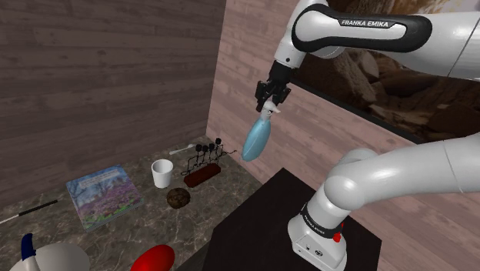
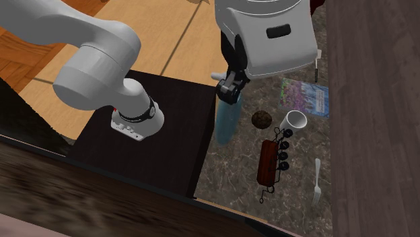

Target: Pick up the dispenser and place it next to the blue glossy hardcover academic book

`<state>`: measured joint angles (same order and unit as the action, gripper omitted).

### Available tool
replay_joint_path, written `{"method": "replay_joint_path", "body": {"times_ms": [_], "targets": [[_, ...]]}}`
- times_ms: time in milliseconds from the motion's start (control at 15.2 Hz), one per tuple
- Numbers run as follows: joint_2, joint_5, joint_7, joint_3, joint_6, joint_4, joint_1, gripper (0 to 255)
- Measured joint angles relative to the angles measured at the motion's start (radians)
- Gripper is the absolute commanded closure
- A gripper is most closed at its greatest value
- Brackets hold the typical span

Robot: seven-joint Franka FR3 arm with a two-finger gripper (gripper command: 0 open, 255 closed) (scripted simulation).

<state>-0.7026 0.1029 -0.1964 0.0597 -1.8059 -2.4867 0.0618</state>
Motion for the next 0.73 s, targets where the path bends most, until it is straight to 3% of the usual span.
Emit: {"method": "replay_joint_path", "body": {"times_ms": [330,726], "targets": [[0.005,0.005,-0.017,-0.010,0.049,0.055,-0.005,255],[0.057,0.069,-0.139,-0.119,0.022,0.097,-0.057,255]]}}
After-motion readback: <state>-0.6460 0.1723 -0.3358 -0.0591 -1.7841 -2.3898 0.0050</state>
